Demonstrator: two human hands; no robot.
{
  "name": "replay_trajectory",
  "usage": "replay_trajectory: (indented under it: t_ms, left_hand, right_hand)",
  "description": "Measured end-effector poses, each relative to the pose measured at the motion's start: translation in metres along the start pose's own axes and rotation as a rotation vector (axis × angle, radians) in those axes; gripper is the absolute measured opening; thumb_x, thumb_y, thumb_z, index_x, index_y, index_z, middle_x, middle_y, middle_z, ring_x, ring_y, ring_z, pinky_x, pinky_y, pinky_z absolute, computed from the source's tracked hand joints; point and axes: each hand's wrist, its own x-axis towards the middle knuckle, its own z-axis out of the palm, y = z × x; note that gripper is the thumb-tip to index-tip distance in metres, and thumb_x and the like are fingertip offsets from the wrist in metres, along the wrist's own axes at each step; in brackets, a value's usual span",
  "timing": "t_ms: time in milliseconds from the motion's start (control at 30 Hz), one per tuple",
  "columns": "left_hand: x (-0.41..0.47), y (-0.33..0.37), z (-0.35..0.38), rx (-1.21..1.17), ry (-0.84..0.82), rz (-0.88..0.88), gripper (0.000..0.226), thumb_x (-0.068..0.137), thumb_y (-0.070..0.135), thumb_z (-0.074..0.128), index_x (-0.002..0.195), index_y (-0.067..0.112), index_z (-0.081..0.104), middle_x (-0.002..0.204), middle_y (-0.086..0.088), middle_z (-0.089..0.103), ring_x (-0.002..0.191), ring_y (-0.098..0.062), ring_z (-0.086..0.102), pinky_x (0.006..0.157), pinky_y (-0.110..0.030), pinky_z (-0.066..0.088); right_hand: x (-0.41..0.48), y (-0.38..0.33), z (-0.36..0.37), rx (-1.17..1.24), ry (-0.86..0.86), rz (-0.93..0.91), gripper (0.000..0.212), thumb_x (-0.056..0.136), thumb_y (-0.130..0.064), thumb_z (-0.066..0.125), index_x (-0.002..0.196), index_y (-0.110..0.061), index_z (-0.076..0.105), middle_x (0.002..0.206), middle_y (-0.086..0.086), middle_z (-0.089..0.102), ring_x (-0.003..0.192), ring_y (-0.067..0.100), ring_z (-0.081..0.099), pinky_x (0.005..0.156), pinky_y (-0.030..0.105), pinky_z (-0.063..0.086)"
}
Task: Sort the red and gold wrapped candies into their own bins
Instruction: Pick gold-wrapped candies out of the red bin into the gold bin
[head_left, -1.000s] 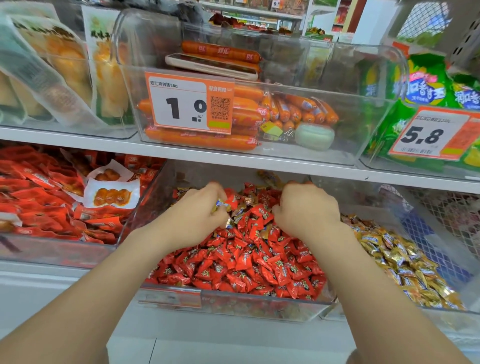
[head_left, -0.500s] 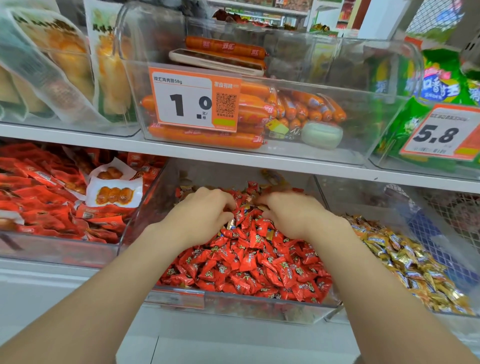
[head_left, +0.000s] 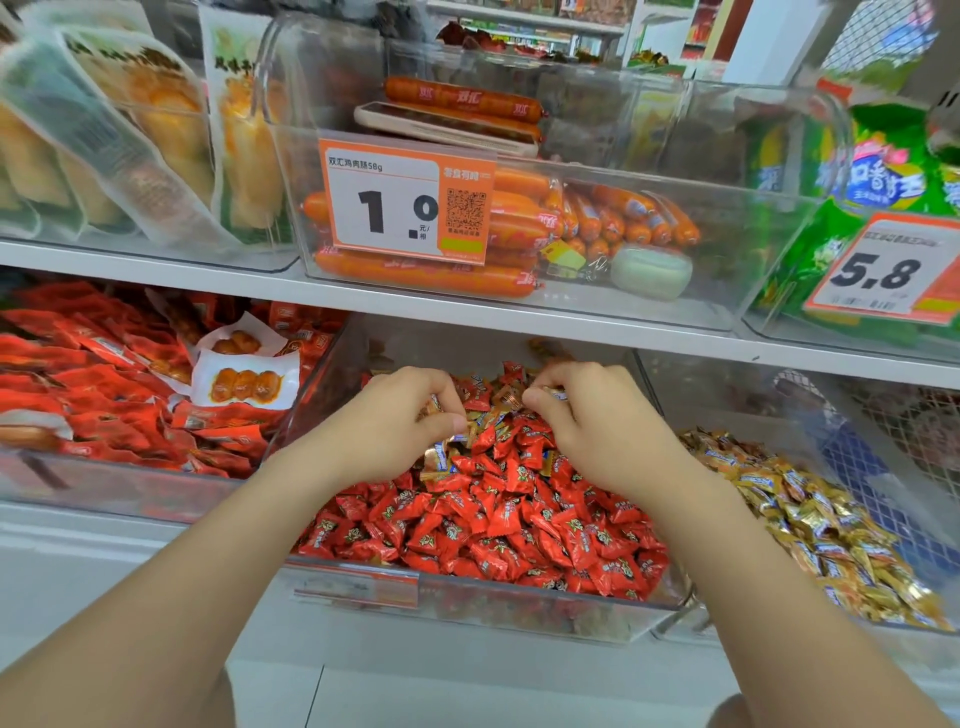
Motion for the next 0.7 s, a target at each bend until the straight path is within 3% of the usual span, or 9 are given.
replay_trajectory:
  t_ms: [100,167,233,367,533,633,700]
  left_hand:
    - [-0.007,0.004,-0.003,-0.164,0.108,-0.050,0.013,0.099,0.037,0.070,0.087,0.030,0.067,0.077,-0.004,0.072,0.058,-0.026,0.065,0.060,-0.042,0.058]
    - [-0.012,0.004,-0.004,-0.265,0.128,-0.094,0.013,0.098,0.032,0.071,0.087,0.027,0.068,0.075,-0.005,0.071,0.059,-0.024,0.065,0.065,-0.047,0.060]
    - [-0.017,0.004,-0.003,-0.307,0.092,-0.118,0.013,0.099,0.031,0.072,0.087,0.026,0.068,0.077,-0.009,0.071,0.060,-0.019,0.060,0.063,-0.042,0.055]
    - [-0.023,0.004,-0.001,-0.214,0.027,-0.095,0.011,0.100,0.033,0.069,0.090,0.030,0.066,0.086,0.003,0.059,0.063,-0.005,0.056,0.059,-0.027,0.042]
    - [-0.027,0.006,0.000,-0.052,-0.100,-0.004,0.007,0.104,0.027,0.062,0.098,0.030,0.059,0.065,0.007,0.055,0.042,-0.005,0.039,0.043,-0.019,0.031]
    - [-0.029,0.006,0.003,-0.046,-0.143,0.022,0.009,0.106,0.023,0.056,0.109,0.031,0.060,0.049,0.013,0.052,0.043,-0.006,0.039,0.044,-0.019,0.033]
    - [-0.031,0.008,0.005,0.021,-0.180,0.075,0.016,0.108,0.029,0.054,0.118,0.035,0.065,0.063,0.015,0.059,0.057,-0.001,0.050,0.055,-0.017,0.042]
  right_hand:
    - [-0.006,-0.011,0.001,-0.006,-0.024,-0.059,0.027,0.101,-0.036,0.047,0.118,-0.040,0.067,0.104,-0.011,0.076,0.094,0.018,0.070,0.086,0.044,0.058]
    - [-0.006,-0.014,-0.001,-0.024,-0.085,-0.048,0.026,0.099,-0.033,0.046,0.111,-0.044,0.066,0.088,-0.014,0.073,0.075,0.013,0.064,0.077,0.040,0.056]
    - [-0.009,-0.016,-0.006,-0.079,-0.159,0.000,0.020,0.095,-0.030,0.050,0.098,-0.039,0.068,0.072,-0.012,0.065,0.070,0.015,0.060,0.072,0.037,0.053]
    - [-0.014,-0.014,-0.012,-0.261,-0.236,0.076,0.014,0.084,-0.045,0.068,0.089,-0.032,0.072,0.084,-0.013,0.061,0.092,0.022,0.064,0.076,0.035,0.050]
    - [-0.012,-0.009,-0.009,-0.378,-0.288,0.129,0.046,0.082,-0.060,0.075,0.115,-0.029,0.066,0.113,0.002,0.061,0.108,0.032,0.064,0.084,0.041,0.050]
    - [-0.012,-0.008,-0.007,-0.378,-0.307,0.139,0.056,0.081,-0.067,0.075,0.125,-0.033,0.065,0.121,0.001,0.061,0.116,0.031,0.063,0.091,0.043,0.052]
    - [-0.012,-0.007,-0.006,-0.339,-0.276,0.129,0.045,0.084,-0.062,0.075,0.120,-0.036,0.067,0.113,-0.001,0.062,0.114,0.030,0.063,0.089,0.042,0.052]
